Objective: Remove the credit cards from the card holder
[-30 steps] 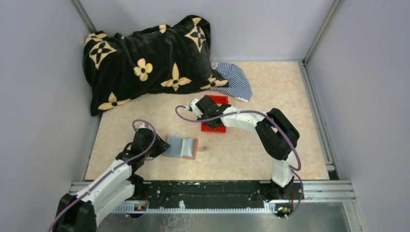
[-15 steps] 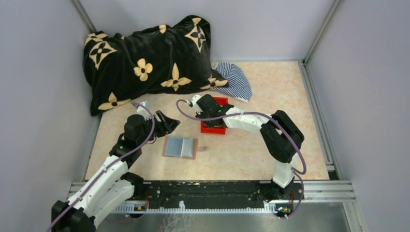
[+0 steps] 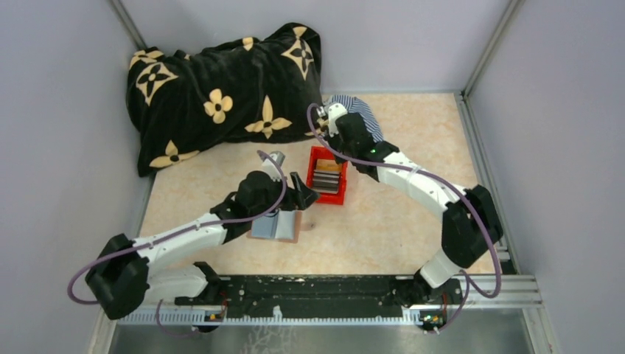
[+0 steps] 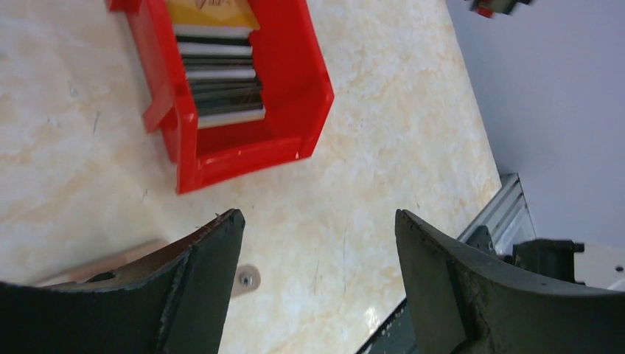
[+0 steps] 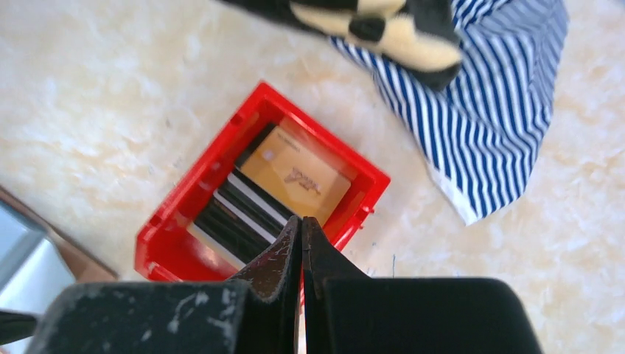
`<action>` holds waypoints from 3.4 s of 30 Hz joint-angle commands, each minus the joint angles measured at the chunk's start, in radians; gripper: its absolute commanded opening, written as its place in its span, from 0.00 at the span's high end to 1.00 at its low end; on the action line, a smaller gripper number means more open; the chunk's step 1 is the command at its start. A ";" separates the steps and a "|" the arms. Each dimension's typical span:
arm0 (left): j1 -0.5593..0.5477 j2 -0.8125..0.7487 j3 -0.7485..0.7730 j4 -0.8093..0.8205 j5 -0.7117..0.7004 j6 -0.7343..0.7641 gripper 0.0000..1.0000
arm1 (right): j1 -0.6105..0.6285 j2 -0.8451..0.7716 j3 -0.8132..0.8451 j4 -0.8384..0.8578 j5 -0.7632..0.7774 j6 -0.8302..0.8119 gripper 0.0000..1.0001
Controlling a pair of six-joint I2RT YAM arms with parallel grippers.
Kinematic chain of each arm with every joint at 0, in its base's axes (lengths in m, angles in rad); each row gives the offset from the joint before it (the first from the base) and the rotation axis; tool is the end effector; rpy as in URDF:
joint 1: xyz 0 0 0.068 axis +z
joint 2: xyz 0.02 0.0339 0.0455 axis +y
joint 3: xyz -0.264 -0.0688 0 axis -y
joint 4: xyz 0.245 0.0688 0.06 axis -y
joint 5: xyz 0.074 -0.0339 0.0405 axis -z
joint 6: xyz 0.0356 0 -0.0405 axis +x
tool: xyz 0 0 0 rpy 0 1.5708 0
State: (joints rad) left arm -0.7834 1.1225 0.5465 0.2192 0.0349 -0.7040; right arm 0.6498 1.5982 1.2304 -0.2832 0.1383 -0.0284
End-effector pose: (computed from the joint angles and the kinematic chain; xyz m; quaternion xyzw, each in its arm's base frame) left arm 0.1737 -0.1748 0.2300 0.0425 0.8202 -0.3967 0.4100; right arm 0.2931 0.2165 0.2791 -0.2684 0.8533 0.0764 0.4405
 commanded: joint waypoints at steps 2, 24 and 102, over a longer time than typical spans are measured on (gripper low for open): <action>-0.030 0.153 0.117 0.170 -0.082 0.030 0.20 | -0.010 -0.108 0.006 0.095 -0.014 0.044 1.00; -0.025 0.444 0.162 0.169 -0.216 -0.114 0.25 | -0.023 -0.121 -0.039 0.086 -0.121 0.042 1.00; 0.469 -0.126 -0.043 -0.508 0.203 0.068 0.18 | 0.478 0.203 -0.174 0.310 -0.242 0.336 1.00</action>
State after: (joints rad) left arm -0.3180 0.9993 0.5148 -0.3172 0.2306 -0.6495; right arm 1.0859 1.8545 1.0409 0.0109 -0.1101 0.3401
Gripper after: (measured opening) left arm 0.821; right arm 0.005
